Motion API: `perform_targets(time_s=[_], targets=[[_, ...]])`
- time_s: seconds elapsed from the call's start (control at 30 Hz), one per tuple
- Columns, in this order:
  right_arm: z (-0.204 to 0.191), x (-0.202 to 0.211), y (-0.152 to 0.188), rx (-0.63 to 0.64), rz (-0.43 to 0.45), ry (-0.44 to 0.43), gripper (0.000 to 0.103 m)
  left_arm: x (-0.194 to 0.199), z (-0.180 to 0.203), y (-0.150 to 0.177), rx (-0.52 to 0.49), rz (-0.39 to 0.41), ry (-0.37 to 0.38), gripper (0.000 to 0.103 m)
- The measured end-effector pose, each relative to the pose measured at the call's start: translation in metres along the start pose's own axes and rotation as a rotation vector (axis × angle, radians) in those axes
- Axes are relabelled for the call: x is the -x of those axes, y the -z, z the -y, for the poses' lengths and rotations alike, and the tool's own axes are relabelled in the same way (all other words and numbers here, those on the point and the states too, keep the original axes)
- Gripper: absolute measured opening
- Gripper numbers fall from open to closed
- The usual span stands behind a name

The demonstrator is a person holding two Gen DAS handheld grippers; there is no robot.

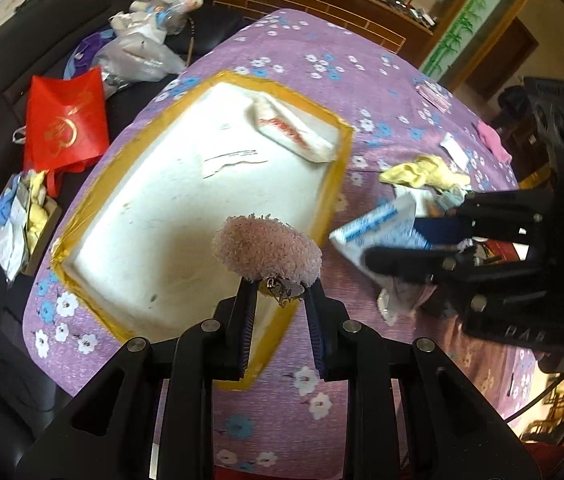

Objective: Organize soft objects
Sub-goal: 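Lift and carry the pink pad and blue-printed sachet over the foam tray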

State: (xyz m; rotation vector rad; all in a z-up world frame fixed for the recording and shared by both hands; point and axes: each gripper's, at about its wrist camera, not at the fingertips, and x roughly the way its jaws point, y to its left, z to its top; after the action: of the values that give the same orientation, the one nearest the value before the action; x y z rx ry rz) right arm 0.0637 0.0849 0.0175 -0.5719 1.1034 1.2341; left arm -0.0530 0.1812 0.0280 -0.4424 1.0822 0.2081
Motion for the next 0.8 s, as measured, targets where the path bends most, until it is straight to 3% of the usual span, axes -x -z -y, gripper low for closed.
perform_targets(time_s=[0.37, 0.67, 0.8], targets=[[0.0, -0.018, -0.023, -0.057, 0.017, 0.01, 0.023, -0.024, -0.029, -0.015, 0.004, -0.076, 0.052, 0.024], [0.031, -0.049, -0.05, -0.225, -0.015, -0.005, 0.023, -0.06, -0.048, -0.043, -0.022, -0.16, 0.085, 0.024], [0.045, -0.067, -0.06, -0.262, -0.024, 0.04, 0.023, -0.076, -0.048, -0.055, -0.041, -0.184, 0.086, 0.024]])
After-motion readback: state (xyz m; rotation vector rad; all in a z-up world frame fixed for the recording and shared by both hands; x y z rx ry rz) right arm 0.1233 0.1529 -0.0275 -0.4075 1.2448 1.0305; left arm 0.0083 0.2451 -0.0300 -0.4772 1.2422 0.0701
